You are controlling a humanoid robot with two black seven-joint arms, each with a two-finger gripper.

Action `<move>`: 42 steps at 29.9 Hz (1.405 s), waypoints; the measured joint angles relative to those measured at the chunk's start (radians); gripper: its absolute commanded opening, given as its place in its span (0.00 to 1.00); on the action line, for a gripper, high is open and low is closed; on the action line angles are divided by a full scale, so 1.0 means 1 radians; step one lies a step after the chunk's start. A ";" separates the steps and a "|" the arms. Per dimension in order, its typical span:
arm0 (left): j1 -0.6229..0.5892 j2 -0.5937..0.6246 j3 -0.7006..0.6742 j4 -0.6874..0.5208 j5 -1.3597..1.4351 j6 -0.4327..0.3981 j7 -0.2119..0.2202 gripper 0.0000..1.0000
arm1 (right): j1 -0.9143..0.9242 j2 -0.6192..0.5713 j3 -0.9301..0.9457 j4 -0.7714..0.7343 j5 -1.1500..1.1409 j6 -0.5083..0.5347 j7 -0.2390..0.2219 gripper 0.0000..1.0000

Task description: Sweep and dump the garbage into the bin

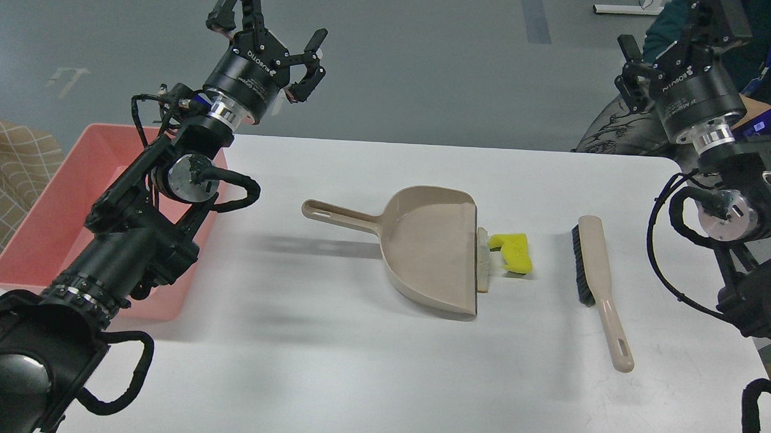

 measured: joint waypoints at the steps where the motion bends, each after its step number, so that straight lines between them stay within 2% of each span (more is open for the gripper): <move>1: 0.000 0.002 0.000 -0.002 0.000 0.000 0.000 0.98 | 0.000 0.000 0.000 0.000 0.000 0.000 0.000 1.00; 20: -0.012 0.029 0.010 -0.029 0.001 0.027 0.005 0.98 | 0.008 0.008 0.004 0.006 0.000 -0.009 -0.004 1.00; 28: -0.001 0.050 0.008 -0.020 0.000 0.126 0.009 0.98 | -0.013 -0.001 -0.005 0.015 0.001 -0.011 -0.003 1.00; 42: 0.038 0.045 0.007 -0.040 0.019 0.147 -0.009 0.99 | -0.021 0.010 -0.002 -0.002 0.000 -0.012 0.001 1.00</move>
